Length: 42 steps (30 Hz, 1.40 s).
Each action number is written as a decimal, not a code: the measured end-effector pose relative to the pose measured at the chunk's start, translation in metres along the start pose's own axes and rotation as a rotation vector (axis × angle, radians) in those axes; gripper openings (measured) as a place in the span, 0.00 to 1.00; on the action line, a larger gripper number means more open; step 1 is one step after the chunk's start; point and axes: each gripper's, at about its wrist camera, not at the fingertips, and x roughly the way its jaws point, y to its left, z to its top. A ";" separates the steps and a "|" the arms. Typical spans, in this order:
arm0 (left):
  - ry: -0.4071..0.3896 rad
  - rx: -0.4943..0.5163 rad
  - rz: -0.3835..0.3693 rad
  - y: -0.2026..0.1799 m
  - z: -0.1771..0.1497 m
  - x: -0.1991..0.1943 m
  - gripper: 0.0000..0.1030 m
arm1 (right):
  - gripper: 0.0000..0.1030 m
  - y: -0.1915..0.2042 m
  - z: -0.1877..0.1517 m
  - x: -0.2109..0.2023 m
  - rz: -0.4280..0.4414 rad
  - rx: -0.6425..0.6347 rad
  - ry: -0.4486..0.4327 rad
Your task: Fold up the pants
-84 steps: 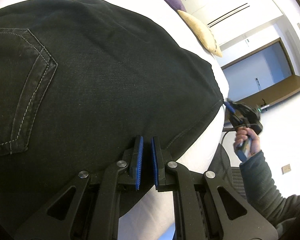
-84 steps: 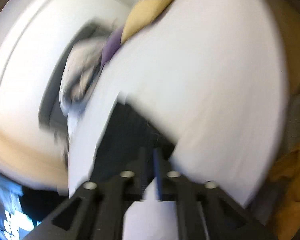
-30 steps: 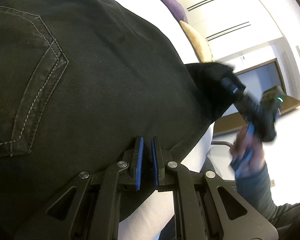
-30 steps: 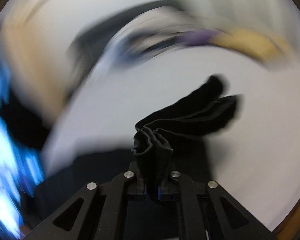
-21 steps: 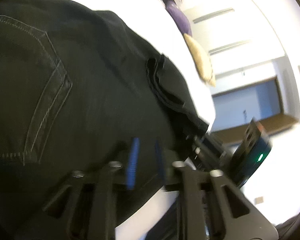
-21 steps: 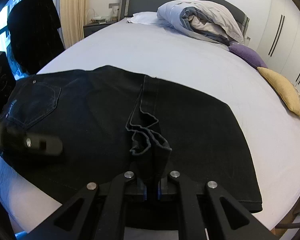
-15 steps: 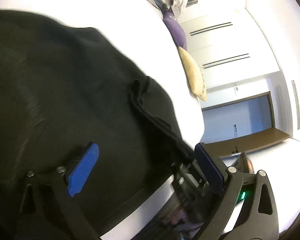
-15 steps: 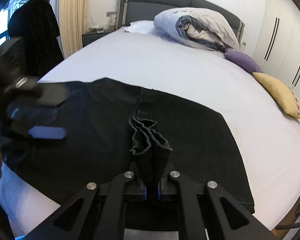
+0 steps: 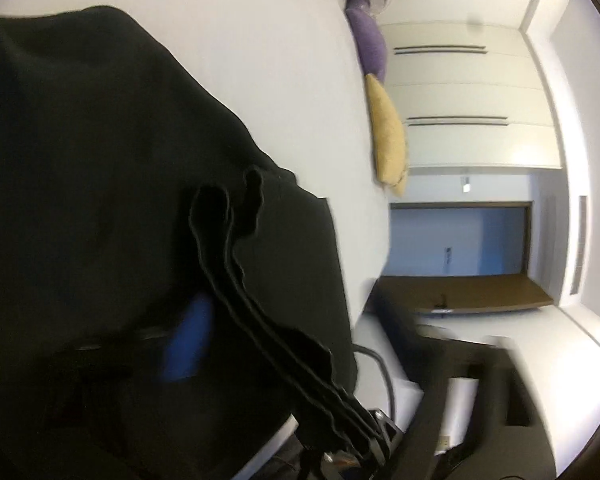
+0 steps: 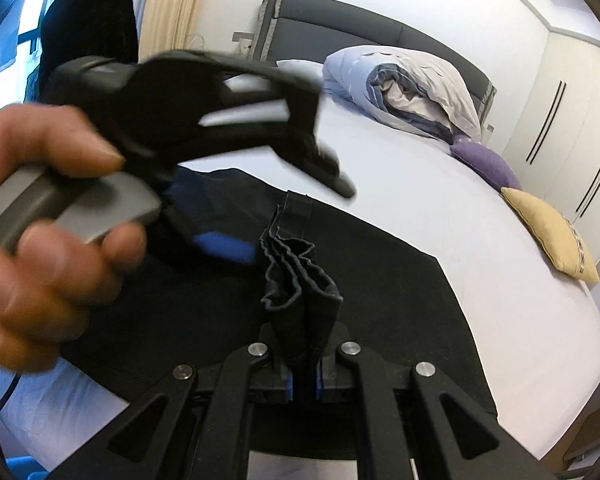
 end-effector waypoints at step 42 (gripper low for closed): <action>0.014 0.232 0.356 0.058 0.011 -0.121 0.11 | 0.33 0.093 0.023 0.039 0.232 -0.144 0.138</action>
